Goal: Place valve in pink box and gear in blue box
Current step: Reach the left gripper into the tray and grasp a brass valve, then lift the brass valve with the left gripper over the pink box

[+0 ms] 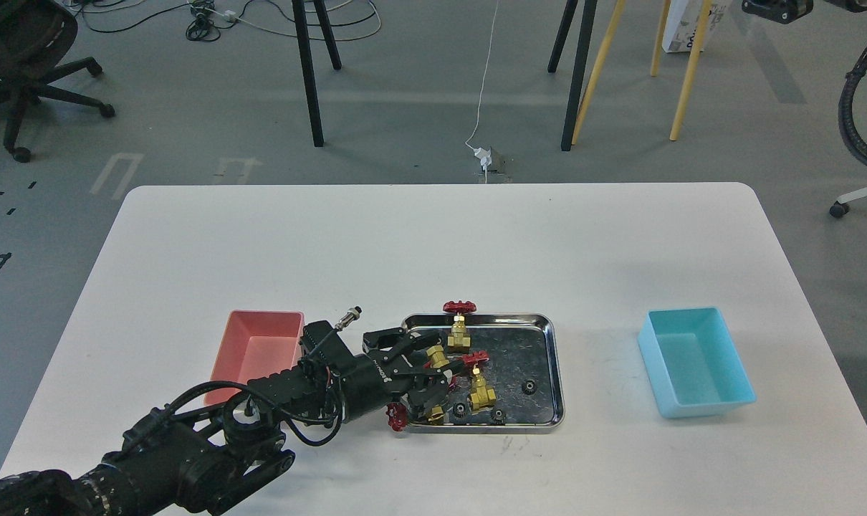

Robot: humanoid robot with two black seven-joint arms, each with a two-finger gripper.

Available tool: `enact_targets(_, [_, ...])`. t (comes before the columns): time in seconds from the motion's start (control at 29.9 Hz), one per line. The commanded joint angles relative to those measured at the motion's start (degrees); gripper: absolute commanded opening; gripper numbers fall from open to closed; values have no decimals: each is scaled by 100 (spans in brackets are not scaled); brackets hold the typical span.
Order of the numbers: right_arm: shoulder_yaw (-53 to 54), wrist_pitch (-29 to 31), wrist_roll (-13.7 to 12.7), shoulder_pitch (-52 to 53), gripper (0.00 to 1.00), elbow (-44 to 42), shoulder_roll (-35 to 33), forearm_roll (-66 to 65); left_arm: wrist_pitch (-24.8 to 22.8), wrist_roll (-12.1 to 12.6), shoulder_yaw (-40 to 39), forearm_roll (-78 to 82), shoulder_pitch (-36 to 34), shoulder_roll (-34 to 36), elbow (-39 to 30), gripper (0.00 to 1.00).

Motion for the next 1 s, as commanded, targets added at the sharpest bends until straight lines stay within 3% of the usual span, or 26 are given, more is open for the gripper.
enact_targets(0.0, [-20, 0, 5, -8, 100, -37, 82, -26, 0, 1, 0, 0, 7, 11, -9, 31])
enact_targets(0.1, [-28, 0, 5, 1, 100, -150, 161, -122, -9, 18, -9, 0, 16, 46, -18, 21])
enact_targets(0.3, [-37, 27, -21, 80, 100, -274, 231, -132, -9, 1, -123, 0, -28, 423, -333, 22])
enact_targets(0.6, [-46, 53, -118, 176, 100, -274, 231, -132, -88, 36, -545, -1530, -63, 1960, -1765, 24])
enact_targets(0.7, [-46, 53, -118, 220, 100, -274, 231, -132, -80, 149, -624, -1812, 16, 2462, -2178, 25])
enact_targets(0.84, [-46, 53, -118, 220, 100, -274, 222, -140, -62, 325, -703, -1936, 376, 3051, -2557, 25])
enact_targets(0.97, [-46, 53, -118, 247, 100, -283, 231, -272, -53, 335, -818, -1936, 736, 3491, -2689, 25])
